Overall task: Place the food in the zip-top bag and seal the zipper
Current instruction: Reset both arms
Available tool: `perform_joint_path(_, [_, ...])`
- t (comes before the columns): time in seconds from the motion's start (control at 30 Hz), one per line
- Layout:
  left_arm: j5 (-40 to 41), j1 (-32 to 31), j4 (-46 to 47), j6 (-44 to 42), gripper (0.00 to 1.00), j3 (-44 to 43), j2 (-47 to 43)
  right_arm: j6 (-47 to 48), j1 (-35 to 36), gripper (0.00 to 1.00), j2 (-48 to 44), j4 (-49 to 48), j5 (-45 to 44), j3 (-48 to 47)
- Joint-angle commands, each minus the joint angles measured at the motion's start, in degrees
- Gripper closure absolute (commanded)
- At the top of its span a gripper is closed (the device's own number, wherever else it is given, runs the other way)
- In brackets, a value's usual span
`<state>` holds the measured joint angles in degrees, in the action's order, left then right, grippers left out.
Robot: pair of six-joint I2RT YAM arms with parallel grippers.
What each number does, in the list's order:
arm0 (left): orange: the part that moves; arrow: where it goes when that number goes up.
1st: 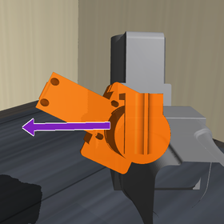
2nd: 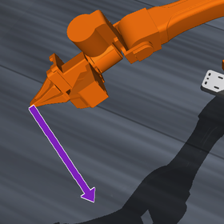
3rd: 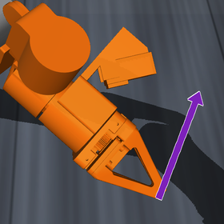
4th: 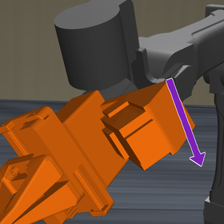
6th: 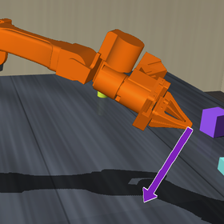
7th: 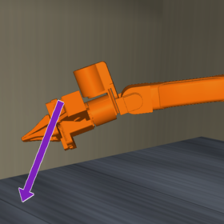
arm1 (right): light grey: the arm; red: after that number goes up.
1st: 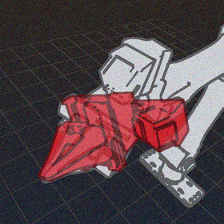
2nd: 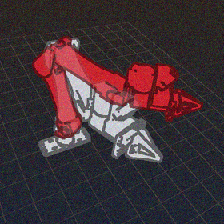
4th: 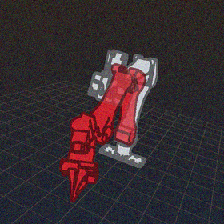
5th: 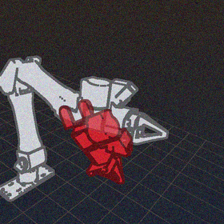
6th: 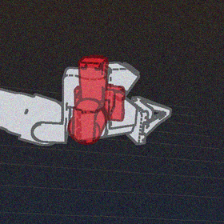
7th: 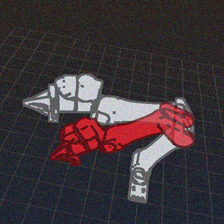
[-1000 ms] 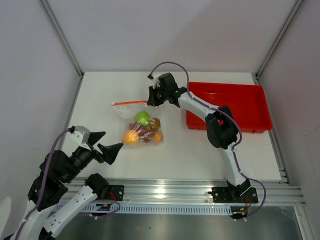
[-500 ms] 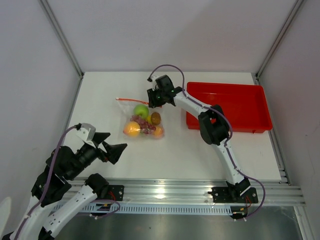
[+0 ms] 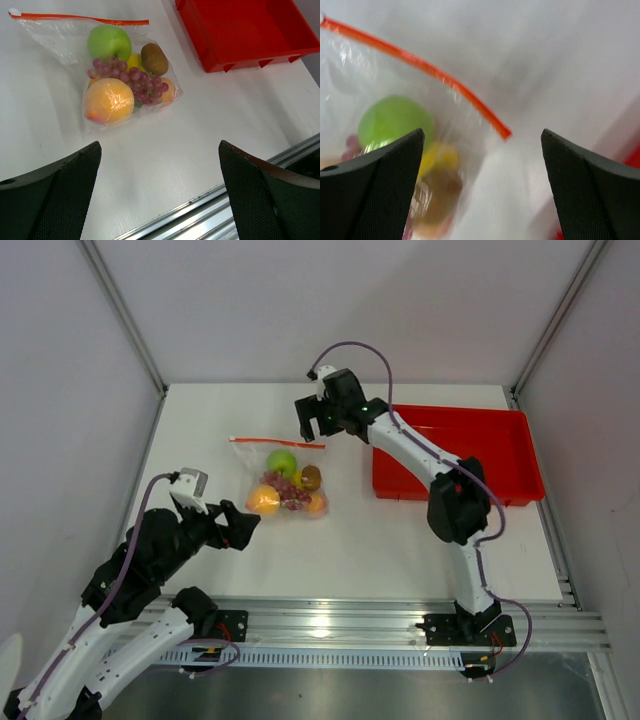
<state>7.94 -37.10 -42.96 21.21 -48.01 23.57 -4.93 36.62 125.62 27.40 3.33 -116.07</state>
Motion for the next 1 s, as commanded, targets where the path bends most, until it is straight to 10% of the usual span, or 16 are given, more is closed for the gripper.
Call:
perform_joint_path(0.0, [1.6,0.3,1.4,3.7,0.0,-1.4,2.1,-2.2,1.2,0.01,-13.5,0.3,-3.3,8.7])
perform_joint_path(0.67, [-16.4,0.2,40.3,22.1,0.01,32.0,-13.8,-23.1,21.3,0.01,-87.1,-17.7,-21.1,87.5])
perform_joint_path(0.97, [-20.7,0.2,42.6,24.3,0.0,39.5,-26.8,-29.6,22.4,0.0,-120.8,-16.7,-22.2,106.2])
